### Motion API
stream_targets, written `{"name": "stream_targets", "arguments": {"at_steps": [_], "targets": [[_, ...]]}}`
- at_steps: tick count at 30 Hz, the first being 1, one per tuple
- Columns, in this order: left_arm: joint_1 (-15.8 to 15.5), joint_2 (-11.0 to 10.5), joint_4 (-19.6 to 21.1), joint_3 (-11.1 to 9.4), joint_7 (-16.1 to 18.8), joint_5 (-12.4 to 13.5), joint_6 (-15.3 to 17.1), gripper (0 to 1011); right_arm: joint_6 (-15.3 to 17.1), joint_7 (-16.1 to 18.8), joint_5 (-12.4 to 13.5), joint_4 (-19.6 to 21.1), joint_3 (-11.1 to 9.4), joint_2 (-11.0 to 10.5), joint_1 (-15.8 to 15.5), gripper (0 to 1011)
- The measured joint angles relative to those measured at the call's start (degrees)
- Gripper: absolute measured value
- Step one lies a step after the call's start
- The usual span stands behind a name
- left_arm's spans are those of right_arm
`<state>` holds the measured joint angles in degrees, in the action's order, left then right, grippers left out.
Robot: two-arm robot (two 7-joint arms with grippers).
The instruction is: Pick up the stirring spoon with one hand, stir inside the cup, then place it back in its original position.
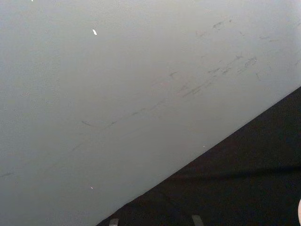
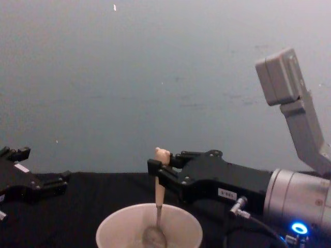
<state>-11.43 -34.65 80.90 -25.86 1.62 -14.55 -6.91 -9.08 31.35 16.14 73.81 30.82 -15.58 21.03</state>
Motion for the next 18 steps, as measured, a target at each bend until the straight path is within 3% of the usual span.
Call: {"name": "stream_targets", "arguments": {"at_steps": [11,18], "targets": [[0.0,0.0,0.0,0.0,0.0,0.0,0.0,1001,0.5,0.4,1.1,1.3,-0.5,-0.1,-0.4,212],[0.0,0.0,0.0,0.0,0.0,0.0,0.0,1001,2.0,0.7,3.5,5.0,-1.7,-0.9,-1.1,211]]}}
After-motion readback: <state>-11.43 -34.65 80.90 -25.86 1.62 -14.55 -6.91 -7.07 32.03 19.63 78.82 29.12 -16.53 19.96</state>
